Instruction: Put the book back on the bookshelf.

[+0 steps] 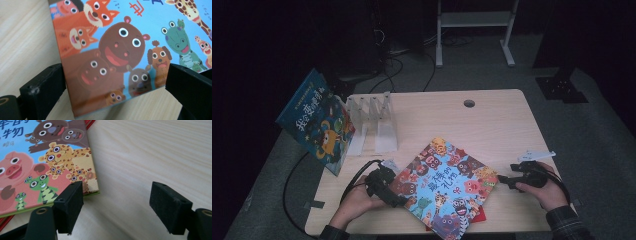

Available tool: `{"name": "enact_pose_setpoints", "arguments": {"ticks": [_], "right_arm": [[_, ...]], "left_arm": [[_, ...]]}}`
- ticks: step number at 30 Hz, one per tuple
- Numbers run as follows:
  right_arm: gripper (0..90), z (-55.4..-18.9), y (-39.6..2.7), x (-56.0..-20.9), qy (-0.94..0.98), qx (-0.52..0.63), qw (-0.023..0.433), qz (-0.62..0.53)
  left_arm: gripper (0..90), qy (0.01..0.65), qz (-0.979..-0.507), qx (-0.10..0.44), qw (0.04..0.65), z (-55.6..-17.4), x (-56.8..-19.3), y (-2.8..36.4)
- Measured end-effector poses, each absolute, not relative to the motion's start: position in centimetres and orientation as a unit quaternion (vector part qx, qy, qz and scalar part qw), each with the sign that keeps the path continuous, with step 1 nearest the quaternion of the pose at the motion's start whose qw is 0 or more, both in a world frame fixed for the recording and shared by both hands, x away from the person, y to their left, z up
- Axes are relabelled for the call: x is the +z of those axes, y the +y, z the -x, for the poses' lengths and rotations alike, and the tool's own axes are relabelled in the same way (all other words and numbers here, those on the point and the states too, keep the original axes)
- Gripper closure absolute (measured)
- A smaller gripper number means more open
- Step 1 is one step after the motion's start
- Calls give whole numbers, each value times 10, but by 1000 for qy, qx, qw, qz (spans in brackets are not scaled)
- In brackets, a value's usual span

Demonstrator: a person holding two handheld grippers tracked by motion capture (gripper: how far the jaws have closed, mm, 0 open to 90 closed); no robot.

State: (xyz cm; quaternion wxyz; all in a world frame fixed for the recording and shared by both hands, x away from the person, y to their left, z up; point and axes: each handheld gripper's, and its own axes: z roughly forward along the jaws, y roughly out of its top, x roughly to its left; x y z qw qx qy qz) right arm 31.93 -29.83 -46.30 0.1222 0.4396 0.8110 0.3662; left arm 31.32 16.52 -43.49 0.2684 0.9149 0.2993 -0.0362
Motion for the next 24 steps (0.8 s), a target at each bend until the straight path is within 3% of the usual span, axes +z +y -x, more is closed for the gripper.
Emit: {"name": "enact_pose_setpoints", "arguments": {"ticks": [24], "right_arm": [[265, -382, -276, -464, 801, 367, 134, -453]], "left_arm": [[22, 286, -916, -61, 277, -311, -435, 154]]}}
